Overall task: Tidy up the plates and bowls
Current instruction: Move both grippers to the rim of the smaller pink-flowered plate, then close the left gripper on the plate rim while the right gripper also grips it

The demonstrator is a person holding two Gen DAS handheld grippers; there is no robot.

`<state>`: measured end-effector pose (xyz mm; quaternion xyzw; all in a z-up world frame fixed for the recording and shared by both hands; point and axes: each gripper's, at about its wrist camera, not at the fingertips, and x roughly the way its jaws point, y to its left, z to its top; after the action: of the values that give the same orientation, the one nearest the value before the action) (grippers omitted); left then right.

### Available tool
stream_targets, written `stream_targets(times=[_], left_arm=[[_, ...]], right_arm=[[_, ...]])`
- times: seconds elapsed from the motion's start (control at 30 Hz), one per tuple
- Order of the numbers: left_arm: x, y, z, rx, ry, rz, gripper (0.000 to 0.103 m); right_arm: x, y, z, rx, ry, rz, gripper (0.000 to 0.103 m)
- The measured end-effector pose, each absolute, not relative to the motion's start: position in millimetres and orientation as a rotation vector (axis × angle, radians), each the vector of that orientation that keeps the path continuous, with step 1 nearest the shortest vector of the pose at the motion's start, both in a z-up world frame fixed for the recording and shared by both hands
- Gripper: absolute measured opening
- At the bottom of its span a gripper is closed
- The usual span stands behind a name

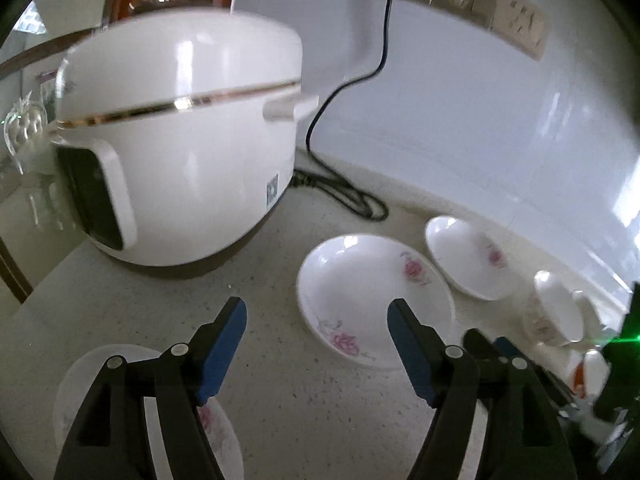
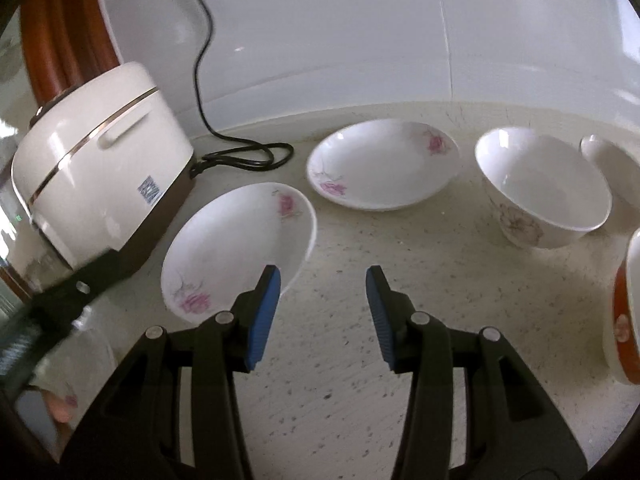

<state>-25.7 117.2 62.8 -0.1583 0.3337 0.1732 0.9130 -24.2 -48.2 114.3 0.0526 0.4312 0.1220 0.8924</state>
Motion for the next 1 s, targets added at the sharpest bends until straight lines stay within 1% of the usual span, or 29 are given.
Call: stream_targets(times=[0.2, 0.4, 0.47, 0.6, 0.73, 0.8, 0.87, 0.9, 1.0], left_arm=[[2, 139, 30, -0.488, 0.773, 0.377, 0.074], [12, 136, 17, -0.469, 0.788, 0.358, 0.073], [14, 135, 16, -0.460, 0.790, 0.356, 0.070], [18, 136, 11, -0.453, 0.804, 0.359, 0.068], [23, 136, 8, -0.433, 0.815, 0.358, 0.059], [25, 134, 7, -0.415, 0.817, 0.351, 0.052], [27, 131, 7, -0.407, 0.820, 0.324, 0.040], [28, 129, 7, -0.399, 0.823, 0.309, 0.037], [30, 127, 6, -0.381, 0.826, 0.300, 0.035]], right_arm=[[-8, -61, 102, 0.208, 0.945, 0.280, 0.048], [-1, -62, 95, 0.249, 0.959, 0.308, 0.048], [2, -61, 93, 0.245, 0.962, 0.313, 0.048], [5, -61, 90, 0.255, 0.968, 0.322, 0.048], [7, -63, 89, 0.273, 0.972, 0.333, 0.048], [7, -64, 89, 0.272, 0.972, 0.331, 0.048], [8, -65, 88, 0.279, 0.972, 0.331, 0.048], [8, -66, 88, 0.282, 0.972, 0.333, 0.048], [8, -66, 89, 0.284, 0.968, 0.336, 0.048]])
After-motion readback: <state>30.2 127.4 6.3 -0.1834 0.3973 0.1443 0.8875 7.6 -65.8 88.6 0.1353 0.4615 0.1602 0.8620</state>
